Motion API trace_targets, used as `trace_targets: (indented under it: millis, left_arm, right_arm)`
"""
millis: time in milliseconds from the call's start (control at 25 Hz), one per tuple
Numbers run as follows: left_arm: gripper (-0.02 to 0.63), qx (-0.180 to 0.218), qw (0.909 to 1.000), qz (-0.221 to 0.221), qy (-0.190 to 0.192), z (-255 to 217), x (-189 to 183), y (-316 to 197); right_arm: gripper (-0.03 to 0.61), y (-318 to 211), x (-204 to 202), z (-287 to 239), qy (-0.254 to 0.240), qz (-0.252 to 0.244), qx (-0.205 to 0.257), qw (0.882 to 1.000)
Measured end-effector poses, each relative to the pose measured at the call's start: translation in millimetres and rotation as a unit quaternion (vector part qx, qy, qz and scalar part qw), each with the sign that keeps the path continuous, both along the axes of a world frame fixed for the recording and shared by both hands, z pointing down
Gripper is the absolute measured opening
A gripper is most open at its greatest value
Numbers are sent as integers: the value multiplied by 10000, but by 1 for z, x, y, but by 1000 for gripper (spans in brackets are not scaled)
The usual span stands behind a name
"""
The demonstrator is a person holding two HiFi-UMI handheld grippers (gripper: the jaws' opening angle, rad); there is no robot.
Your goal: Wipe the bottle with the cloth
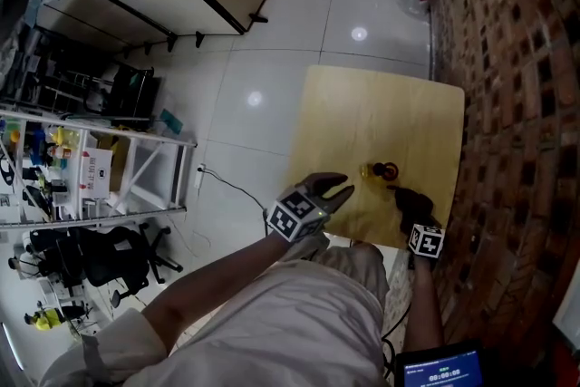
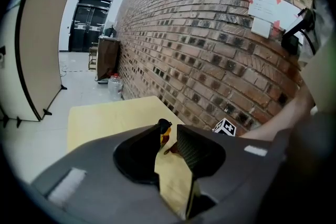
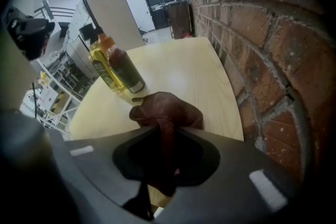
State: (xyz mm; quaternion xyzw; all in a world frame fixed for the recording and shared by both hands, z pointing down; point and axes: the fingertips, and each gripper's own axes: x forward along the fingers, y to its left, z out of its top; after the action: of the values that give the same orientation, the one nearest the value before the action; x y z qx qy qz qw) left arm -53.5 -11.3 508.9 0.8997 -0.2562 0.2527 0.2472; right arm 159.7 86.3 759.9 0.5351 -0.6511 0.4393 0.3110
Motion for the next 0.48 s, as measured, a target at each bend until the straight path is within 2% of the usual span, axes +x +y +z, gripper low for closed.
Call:
trace_targets:
  millis: [280,480]
  left_arm:
    - [100,86,9999,71,-42,-1,-3,1]
    - [120,185,9990,366,-172,1,2,2]
  right_arm:
    - [67,-16,-17,-64,-555,342,938,9934]
    - [67,-28,-24,-113,-755,525,1446,9852]
